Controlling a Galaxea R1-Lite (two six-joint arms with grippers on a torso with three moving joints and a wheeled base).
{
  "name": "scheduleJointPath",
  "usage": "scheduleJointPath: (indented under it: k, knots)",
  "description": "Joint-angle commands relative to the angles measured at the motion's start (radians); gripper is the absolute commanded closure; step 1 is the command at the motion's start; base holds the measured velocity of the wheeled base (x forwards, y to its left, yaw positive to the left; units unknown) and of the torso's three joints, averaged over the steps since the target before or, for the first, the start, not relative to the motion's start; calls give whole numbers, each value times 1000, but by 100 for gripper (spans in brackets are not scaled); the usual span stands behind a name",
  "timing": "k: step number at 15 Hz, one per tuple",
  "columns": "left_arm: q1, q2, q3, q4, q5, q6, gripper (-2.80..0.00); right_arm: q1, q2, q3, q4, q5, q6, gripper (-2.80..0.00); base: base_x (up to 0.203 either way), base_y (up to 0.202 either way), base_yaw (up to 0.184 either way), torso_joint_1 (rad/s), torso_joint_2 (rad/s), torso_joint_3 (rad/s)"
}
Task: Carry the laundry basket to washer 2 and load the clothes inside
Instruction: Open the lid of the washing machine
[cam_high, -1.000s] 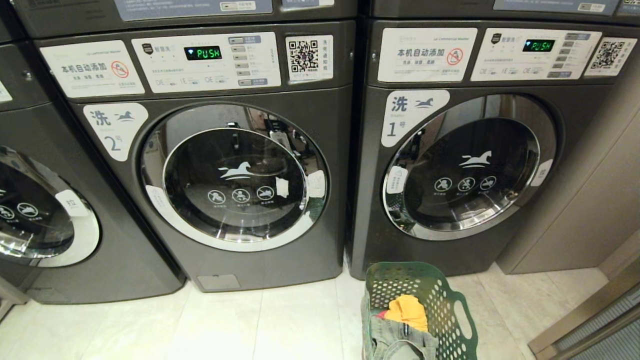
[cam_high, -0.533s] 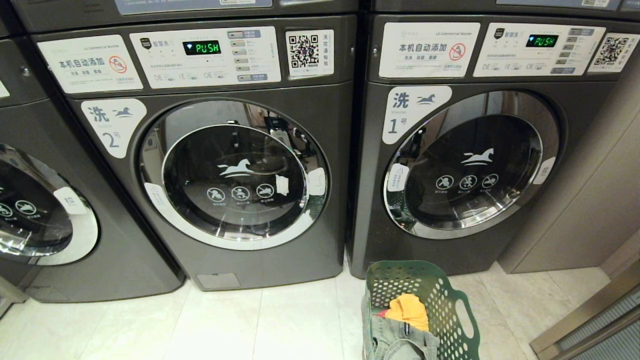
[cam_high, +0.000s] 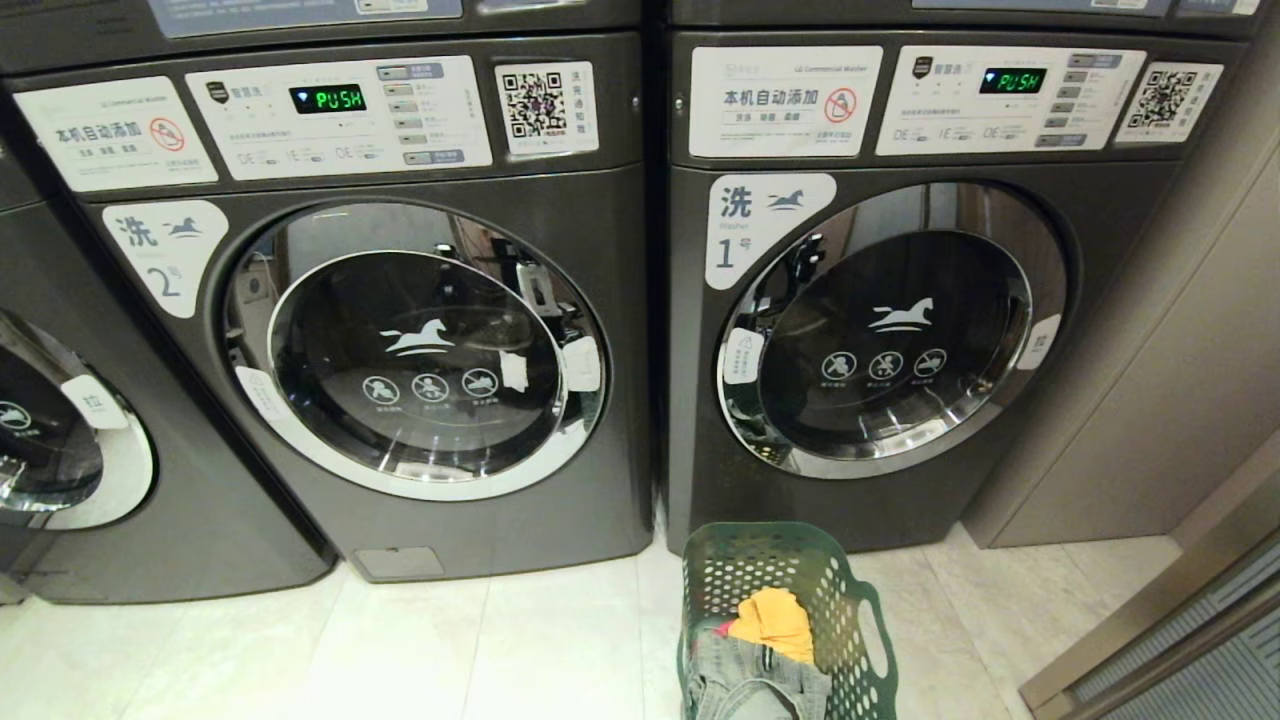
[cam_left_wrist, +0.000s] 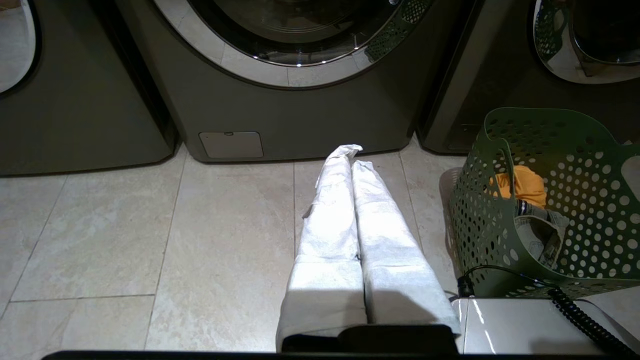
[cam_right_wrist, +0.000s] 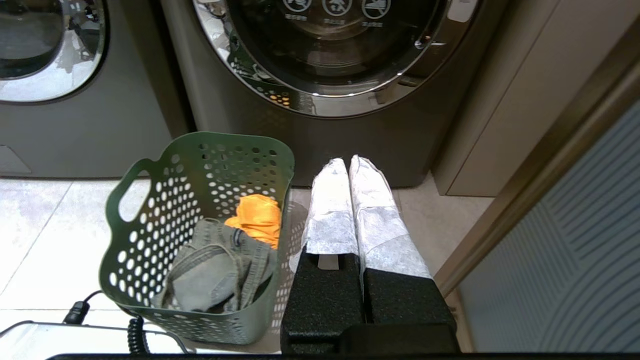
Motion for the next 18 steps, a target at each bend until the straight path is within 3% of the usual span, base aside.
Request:
scheduleJointPath:
  k: [1, 12, 18]
  knots:
    - [1, 2, 0, 1, 0, 0, 0, 1, 2, 2, 0, 0, -1, 0, 0, -194, -2, -2, 4, 4]
    - [0, 2, 0, 1, 0, 0, 0, 1, 2, 2, 0, 0, 1, 0, 0, -186, 1, 0, 1, 2]
    - [1, 2, 0, 1, 0, 0, 0, 1, 2, 0, 0, 0, 1, 0, 0, -12, 0, 0, 0, 0]
